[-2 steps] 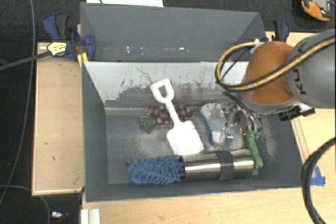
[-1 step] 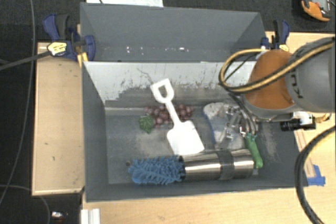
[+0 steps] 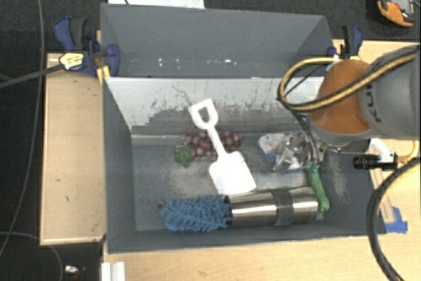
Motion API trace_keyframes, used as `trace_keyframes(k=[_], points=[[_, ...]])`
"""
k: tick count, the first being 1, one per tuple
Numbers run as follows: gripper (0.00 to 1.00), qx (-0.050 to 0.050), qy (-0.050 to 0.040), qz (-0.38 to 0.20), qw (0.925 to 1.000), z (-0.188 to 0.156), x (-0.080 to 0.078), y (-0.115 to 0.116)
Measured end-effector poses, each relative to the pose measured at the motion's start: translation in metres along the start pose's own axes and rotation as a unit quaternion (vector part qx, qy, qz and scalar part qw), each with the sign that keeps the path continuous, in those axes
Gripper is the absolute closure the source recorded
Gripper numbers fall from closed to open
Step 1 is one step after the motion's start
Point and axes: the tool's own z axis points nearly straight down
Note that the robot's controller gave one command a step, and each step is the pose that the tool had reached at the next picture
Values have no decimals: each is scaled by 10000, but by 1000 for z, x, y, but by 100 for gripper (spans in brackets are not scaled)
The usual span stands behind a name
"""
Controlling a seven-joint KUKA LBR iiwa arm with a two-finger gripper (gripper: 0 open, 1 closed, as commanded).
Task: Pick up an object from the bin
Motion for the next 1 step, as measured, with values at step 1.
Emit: trace_keyframes(k=[1], points=[[100,1,-1,-4,10000,0,0,0]])
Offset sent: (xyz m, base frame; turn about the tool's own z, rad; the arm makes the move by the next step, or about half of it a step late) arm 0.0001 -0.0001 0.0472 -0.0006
